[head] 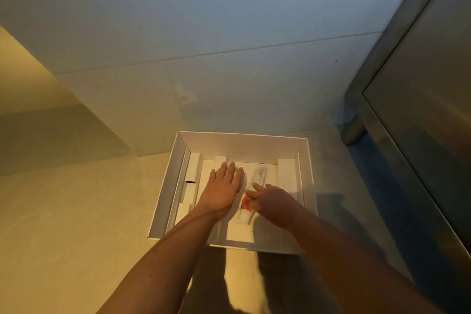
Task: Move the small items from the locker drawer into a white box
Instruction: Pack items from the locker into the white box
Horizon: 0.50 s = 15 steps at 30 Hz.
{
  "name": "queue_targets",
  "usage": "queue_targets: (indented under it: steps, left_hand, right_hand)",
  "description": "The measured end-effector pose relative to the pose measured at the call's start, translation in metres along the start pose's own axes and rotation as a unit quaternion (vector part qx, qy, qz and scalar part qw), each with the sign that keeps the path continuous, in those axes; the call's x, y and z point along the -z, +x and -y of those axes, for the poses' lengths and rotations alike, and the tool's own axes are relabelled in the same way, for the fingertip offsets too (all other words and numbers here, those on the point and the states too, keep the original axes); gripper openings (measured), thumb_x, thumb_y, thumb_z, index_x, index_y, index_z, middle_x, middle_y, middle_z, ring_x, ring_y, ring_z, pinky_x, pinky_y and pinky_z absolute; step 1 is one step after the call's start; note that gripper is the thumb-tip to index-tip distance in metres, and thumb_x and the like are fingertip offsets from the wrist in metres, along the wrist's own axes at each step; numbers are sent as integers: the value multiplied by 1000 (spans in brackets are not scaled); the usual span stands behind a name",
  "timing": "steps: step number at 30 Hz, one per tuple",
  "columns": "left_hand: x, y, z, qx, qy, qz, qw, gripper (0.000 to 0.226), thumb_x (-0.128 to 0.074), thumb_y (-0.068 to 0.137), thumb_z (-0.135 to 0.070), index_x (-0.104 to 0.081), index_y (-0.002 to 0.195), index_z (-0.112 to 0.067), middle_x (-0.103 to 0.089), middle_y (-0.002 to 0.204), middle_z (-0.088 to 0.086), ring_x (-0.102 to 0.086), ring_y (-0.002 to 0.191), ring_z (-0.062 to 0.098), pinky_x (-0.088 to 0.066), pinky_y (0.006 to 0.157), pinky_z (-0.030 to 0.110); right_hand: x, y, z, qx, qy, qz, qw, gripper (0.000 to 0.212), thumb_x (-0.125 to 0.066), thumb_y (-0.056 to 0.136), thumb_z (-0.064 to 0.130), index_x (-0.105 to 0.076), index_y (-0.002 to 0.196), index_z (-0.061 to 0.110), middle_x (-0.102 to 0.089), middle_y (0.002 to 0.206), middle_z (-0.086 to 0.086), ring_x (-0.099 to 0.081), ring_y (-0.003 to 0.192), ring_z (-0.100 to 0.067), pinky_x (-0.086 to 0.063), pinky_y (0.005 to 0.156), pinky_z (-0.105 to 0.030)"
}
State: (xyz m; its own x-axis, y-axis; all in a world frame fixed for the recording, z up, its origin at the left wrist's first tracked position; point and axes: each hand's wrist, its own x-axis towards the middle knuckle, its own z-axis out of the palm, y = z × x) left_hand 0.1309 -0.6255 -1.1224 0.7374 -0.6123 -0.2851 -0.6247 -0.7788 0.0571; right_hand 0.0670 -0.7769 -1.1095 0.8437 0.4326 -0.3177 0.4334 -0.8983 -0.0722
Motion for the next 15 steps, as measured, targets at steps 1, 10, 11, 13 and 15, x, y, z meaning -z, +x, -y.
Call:
queue_targets:
  steps: [1,10,11,13,15]
  left_hand:
    - [-1,0,-1,-4,4,5,1000,62,-34,101,-20,7,147,-14,14,154,12,16,139,32,8,109,41]
    - [0,-6,-8,-58,-25,85,994,54,-26,101,-28,-4,148,-13,8,155,9,13,140,27,3,112,39]
    - [2,-6,-8,-58,-31,89,994,54,-26,101,-29,-4,148,-13,7,155,9,12,141,27,2,112,39]
    - [4,-8,-8,-53,-35,89,994,57,-28,100,-33,-3,148,-15,6,156,8,10,141,27,1,112,40]
    - [8,-12,-9,-49,-32,68,996,59,-29,100,-37,-1,148,-17,8,155,6,11,141,25,4,112,40]
  right_hand:
    - [-1,0,0,-24,2,19,1000,45,-55,92,19,-43,135,19,-38,145,-5,-31,135,-29,-31,107,-43]
    - [0,-11,-1,-112,-89,72,987,50,-52,93,24,-35,139,11,-29,149,-12,-16,139,-36,-5,112,-49]
    - [2,-15,-1,-112,-97,65,987,51,-51,94,23,-33,140,9,-28,149,-13,-17,139,-37,-4,112,-50]
    - [7,-22,-1,-108,-110,57,986,53,-49,94,21,-29,142,7,-24,150,-15,-17,138,-38,-2,111,-51]
    - [12,-28,1,-102,-124,61,985,57,-50,94,22,-25,143,8,-20,151,-17,-14,139,-38,-1,110,-53]
